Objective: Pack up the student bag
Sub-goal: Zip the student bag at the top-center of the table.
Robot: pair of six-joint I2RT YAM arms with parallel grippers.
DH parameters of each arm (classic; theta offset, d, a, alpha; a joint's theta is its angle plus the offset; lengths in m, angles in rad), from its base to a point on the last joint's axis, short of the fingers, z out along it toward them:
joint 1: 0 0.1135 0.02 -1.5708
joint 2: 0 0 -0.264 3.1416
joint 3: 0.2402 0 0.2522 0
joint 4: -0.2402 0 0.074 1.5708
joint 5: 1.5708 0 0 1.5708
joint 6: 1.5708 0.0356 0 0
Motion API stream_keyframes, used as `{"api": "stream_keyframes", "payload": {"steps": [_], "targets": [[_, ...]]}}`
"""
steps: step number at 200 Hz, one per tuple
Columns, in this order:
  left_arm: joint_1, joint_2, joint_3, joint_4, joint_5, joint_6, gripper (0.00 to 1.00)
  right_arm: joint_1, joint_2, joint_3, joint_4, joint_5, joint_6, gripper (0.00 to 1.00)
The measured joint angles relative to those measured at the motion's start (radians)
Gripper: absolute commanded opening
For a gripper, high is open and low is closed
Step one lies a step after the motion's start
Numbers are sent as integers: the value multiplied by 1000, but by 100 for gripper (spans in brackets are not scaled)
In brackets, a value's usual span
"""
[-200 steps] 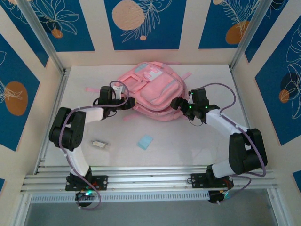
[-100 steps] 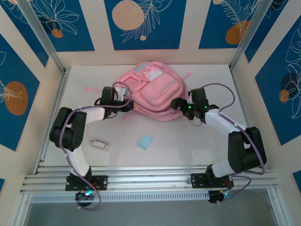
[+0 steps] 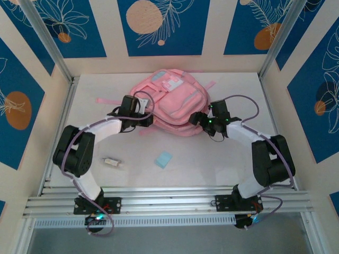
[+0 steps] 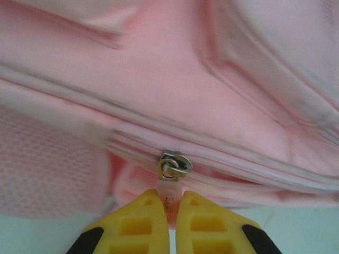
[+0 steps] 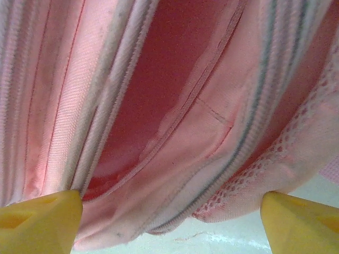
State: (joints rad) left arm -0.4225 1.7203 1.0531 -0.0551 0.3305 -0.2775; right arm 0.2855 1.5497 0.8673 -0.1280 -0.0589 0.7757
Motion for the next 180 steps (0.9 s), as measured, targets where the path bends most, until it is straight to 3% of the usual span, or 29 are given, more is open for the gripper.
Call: {"api": "stream_keyframes", "payload": {"steps": [53, 92, 113, 131, 180], "targets": [[-137, 36, 191, -290, -5, 62, 0, 32, 61, 68, -21, 10, 7, 86], [-180, 123, 259, -326, 39, 47, 1, 33, 77, 95, -43, 45, 14, 86], [-180, 134, 263, -316, 62, 12, 18, 35, 72, 100, -61, 56, 14, 86], [-183, 133, 265, -295, 101, -7, 40, 42, 44, 100, -87, 67, 14, 87], [-175, 21, 182, -172, 140, -124, 59, 127, -126, 100, -200, 138, 2, 88]]}}
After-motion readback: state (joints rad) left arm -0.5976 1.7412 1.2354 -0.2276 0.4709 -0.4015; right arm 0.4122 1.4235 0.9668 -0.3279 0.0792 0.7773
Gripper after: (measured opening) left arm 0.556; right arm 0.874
